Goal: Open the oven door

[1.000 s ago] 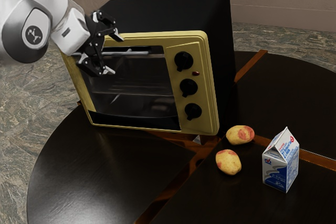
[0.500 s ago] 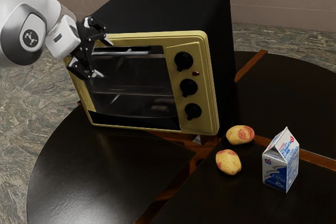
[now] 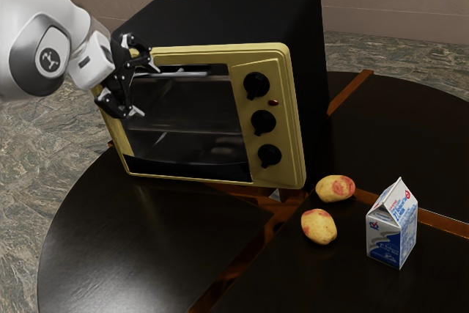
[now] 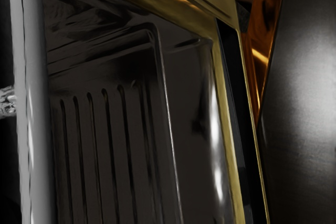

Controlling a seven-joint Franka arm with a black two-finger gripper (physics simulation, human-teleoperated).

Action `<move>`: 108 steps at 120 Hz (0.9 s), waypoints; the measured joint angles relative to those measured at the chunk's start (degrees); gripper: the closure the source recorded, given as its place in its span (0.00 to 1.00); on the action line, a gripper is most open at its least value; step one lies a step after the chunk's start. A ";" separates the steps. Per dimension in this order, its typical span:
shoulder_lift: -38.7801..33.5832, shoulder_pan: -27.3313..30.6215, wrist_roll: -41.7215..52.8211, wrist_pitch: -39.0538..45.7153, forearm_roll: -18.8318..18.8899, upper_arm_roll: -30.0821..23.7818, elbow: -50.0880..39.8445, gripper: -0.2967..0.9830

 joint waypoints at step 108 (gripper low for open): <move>10.72 8.78 -37.59 -46.13 6.20 -10.85 27.86 0.24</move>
